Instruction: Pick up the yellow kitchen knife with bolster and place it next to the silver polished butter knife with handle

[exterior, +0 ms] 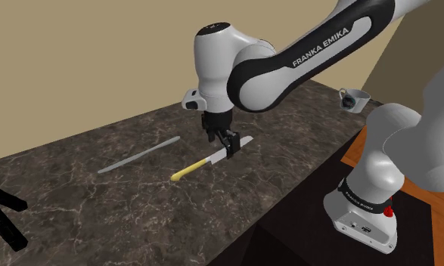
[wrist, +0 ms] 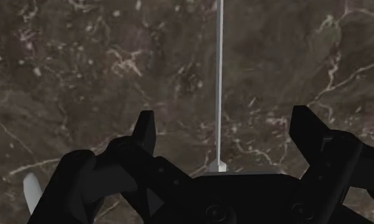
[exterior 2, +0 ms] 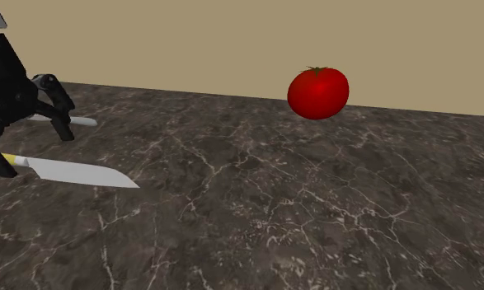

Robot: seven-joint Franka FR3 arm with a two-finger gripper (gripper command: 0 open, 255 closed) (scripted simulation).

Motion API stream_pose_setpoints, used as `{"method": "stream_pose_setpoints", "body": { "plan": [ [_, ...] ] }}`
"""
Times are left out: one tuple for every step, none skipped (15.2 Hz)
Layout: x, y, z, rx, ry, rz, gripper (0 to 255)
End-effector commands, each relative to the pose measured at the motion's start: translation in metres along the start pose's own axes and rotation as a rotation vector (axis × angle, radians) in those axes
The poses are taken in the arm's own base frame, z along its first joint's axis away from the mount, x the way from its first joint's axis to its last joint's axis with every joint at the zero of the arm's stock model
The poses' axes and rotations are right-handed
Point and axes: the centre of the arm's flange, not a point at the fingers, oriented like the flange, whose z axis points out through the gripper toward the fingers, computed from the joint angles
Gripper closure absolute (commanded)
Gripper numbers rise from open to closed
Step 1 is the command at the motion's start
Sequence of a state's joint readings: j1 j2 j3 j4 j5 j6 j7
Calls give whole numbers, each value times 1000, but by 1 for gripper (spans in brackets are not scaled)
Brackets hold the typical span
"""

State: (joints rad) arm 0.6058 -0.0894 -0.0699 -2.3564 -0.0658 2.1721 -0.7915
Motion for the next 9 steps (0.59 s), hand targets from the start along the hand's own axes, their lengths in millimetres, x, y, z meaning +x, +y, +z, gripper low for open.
{"method": "stream_pose_setpoints", "body": {
  "plan": [
    [0, 1, -24, 1, -1, 0, 0],
    [0, 1, -35, 1, -1, 0, 0],
    [0, 1, -35, 1, -1, 0, 0],
    [0, 1, -35, 1, -1, 0, 0],
    [0, 1, -35, 1, -1, 0, 0],
    [0, 1, -35, 1, -1, 0, 0],
    [0, 1, -35, 1, -1, 0, 0],
    [0, 1, -35, 1, -1, 0, 0],
    [0, 1, -35, 1, -1, 0, 0]
  ]
}}
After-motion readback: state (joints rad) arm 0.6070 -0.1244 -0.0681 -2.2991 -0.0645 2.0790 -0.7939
